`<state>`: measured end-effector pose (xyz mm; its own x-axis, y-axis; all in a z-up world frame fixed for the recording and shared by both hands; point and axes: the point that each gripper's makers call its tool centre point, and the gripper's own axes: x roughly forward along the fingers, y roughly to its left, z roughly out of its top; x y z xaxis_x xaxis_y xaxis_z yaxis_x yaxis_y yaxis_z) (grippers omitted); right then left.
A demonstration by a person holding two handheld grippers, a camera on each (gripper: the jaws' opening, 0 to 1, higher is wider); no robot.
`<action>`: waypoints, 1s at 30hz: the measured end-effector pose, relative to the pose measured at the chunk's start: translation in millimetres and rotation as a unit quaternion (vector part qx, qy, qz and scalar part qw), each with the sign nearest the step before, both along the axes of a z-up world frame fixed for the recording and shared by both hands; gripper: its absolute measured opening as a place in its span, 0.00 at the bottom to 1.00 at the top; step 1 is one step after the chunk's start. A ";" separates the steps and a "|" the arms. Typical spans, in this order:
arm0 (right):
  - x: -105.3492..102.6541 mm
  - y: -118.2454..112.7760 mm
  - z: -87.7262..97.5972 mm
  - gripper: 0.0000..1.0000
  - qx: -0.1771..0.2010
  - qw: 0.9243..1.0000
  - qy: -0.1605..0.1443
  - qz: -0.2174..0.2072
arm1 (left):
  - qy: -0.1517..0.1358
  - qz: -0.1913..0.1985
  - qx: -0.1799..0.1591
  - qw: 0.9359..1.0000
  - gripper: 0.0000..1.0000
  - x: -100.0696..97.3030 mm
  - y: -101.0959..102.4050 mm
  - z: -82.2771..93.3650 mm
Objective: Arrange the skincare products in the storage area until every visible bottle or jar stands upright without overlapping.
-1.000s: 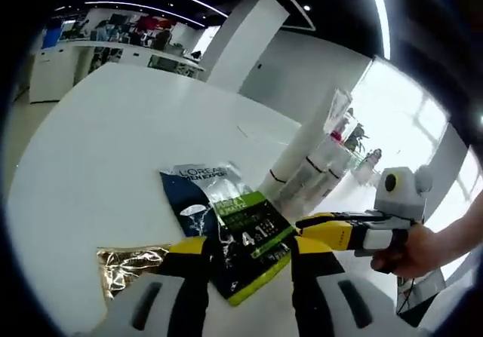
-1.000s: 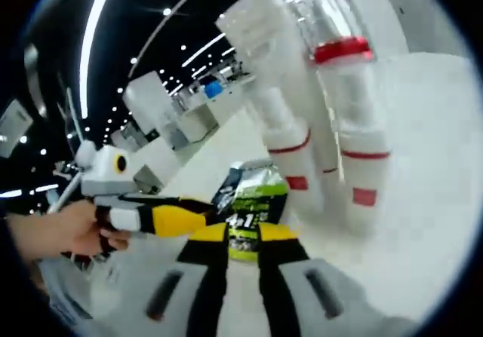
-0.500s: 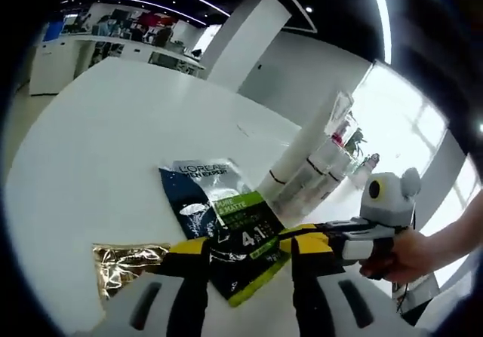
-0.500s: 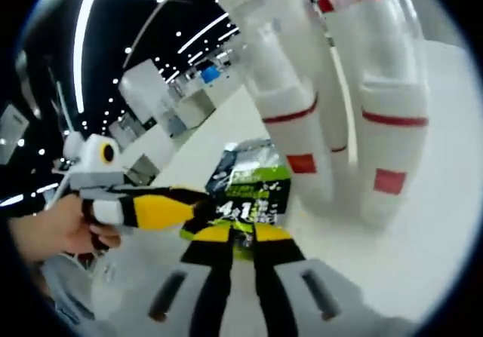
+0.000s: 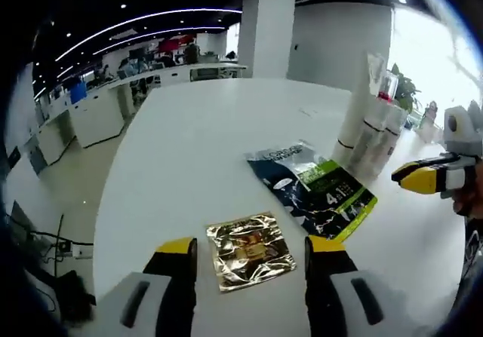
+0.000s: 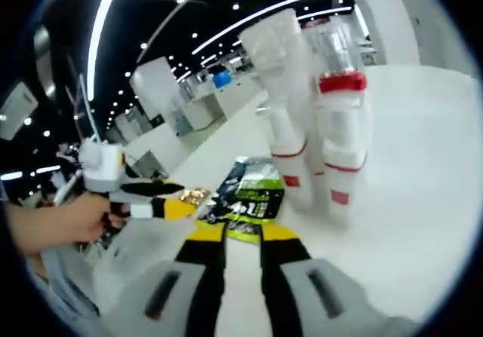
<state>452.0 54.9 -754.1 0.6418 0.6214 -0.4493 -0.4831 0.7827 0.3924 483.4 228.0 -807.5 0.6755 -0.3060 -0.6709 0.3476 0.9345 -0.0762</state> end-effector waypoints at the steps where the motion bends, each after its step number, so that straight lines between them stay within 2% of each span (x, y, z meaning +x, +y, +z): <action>1: -2.4 -4.1 1.8 0.15 0.001 1.000 0.001 -0.001 | 0.007 0.000 0.004 1.000 0.60 -0.9 -0.9 -2.8; 2: -4.0 -6.3 3.1 0.15 0.000 1.000 0.000 -0.001 | 0.012 0.001 0.007 1.000 0.60 -0.9 -1.3 -4.9; 4: -6.3 -13.4 5.1 0.15 -0.003 1.000 -0.001 -0.005 | -0.008 0.003 0.031 0.999 0.60 5.6 0.7 0.6; 5: -8.1 -15.5 5.5 0.15 -0.003 1.000 0.000 -0.006 | 0.001 0.008 0.017 1.000 0.61 3.8 -3.3 0.2; 9: -24.3 -27.2 -0.3 0.15 -0.024 1.000 0.012 0.002 | 0.003 0.034 0.021 0.999 0.58 2.3 -2.7 4.1; 12: -29.3 -36.4 2.8 0.15 -0.023 1.000 0.011 -0.006 | 0.039 0.053 0.023 0.998 0.50 -13.3 1.0 -1.2; 14: -34.6 -40.3 5.3 0.15 -0.024 1.000 0.008 -0.008 | 0.026 0.053 0.024 0.998 0.48 -11.1 0.7 -1.3; 17: -40.4 -43.4 5.9 0.15 -0.025 1.000 0.007 -0.006 | 0.032 0.057 0.025 0.998 0.47 -9.8 0.5 -4.6; 19: -42.4 -45.8 6.4 0.15 -0.026 1.000 0.006 -0.008 | 0.035 0.054 0.024 0.998 0.42 -12.8 -2.2 -6.1; 24: -47.5 -49.0 7.6 0.15 -0.024 1.000 0.007 -0.009 | 0.030 0.049 0.023 0.998 0.41 -12.7 -4.3 -2.2; 30: -52.7 -51.5 6.0 0.15 -0.017 1.000 0.020 -0.015 | 0.024 0.068 -0.001 0.997 0.40 -12.2 -4.0 2.2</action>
